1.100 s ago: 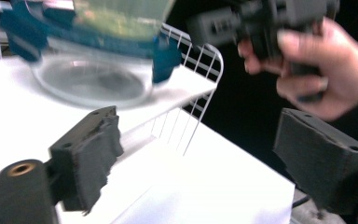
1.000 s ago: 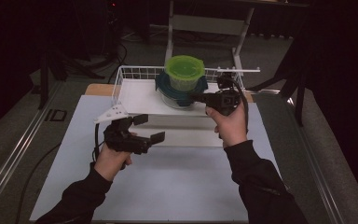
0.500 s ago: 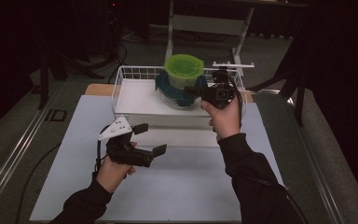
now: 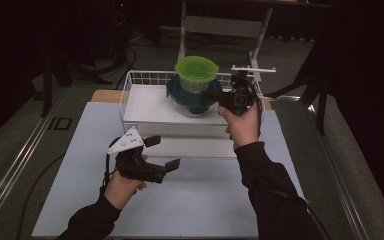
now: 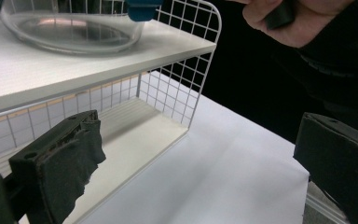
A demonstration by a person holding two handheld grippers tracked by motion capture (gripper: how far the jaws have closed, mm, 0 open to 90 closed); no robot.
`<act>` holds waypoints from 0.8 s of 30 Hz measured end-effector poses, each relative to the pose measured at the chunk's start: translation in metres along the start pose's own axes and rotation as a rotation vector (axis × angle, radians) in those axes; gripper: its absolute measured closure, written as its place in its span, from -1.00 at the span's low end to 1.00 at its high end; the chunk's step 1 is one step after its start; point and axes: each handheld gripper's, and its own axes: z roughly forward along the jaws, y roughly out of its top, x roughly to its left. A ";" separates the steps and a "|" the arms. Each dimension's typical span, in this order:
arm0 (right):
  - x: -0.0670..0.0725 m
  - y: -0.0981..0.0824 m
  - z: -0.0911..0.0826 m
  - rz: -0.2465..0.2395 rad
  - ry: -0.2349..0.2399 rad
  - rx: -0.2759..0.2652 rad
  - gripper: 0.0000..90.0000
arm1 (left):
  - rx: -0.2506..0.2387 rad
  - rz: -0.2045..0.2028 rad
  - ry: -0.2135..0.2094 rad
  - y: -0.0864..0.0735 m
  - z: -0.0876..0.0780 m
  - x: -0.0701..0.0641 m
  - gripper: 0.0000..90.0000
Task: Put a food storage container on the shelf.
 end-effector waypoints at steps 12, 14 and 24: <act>0.017 -0.026 -0.023 -0.128 0.063 -0.049 0.23 | -0.034 0.064 -0.006 0.003 -0.001 -0.002 -0.97; 0.020 -0.031 -0.025 -0.149 0.073 -0.054 0.03 | -0.045 0.069 -0.010 0.004 -0.002 -0.002 -0.97; 0.023 -0.065 -0.035 -0.276 0.150 -0.060 -0.62 | -0.069 0.089 -0.042 0.009 -0.008 -0.007 -0.97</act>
